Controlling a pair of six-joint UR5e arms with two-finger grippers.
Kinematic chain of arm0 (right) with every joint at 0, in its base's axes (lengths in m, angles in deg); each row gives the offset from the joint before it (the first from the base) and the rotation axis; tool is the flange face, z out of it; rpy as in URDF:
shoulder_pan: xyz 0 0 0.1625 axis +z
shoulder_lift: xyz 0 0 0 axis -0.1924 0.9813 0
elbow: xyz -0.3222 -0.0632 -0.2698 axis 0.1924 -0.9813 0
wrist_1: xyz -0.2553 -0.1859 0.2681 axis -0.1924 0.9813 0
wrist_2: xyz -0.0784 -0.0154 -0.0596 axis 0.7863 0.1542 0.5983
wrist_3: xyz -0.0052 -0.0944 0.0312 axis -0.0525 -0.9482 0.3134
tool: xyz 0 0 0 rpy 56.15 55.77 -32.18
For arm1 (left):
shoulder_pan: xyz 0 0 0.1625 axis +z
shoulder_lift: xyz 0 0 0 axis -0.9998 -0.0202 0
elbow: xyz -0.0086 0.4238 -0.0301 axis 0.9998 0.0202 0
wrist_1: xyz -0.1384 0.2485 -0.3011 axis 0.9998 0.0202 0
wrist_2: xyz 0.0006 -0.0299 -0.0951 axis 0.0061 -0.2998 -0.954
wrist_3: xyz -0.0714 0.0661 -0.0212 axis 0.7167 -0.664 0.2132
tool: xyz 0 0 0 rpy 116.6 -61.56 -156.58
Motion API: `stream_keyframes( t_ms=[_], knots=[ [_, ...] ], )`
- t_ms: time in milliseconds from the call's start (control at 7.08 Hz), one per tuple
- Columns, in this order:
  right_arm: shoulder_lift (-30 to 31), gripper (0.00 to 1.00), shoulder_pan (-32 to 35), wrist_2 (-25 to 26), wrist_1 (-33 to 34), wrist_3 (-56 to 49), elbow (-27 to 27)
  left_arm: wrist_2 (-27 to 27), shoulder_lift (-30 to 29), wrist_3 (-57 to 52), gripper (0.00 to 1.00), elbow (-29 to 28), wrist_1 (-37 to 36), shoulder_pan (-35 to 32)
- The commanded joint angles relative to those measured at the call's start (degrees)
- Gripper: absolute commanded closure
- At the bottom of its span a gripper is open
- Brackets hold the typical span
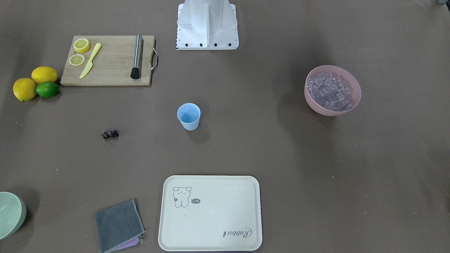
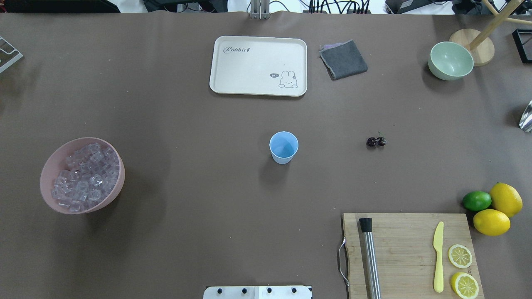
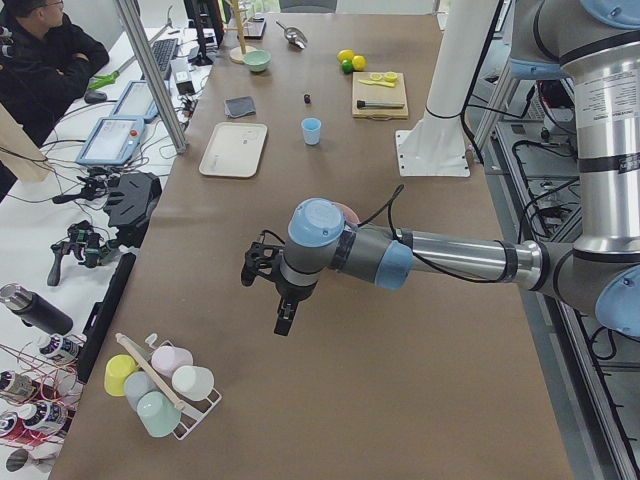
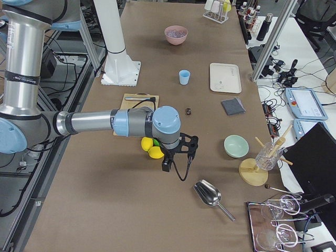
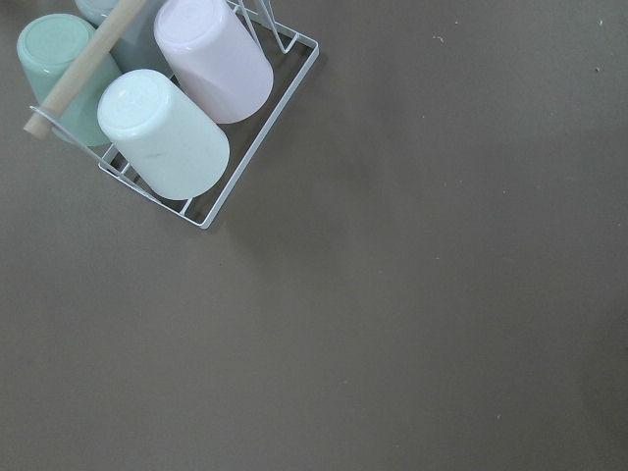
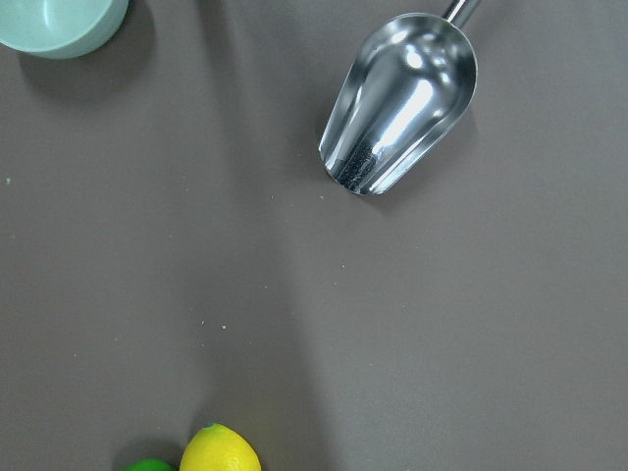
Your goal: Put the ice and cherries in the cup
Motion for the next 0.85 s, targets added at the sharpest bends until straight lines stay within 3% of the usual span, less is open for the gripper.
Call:
stream_keyframes(
  t_ms=[0, 706],
  knots=[
    [0.0, 0.0, 0.0, -0.02, 0.0, -0.03, -0.08, 0.0, -0.12, 0.0, 0.02, 0.03, 0.06, 0.14],
    [0.0, 0.0, 0.0, -0.02, 0.0, 0.06, -0.08, 0.0, 0.06, 0.0, 0.02, -0.06, 0.06, 0.85]
  ],
)
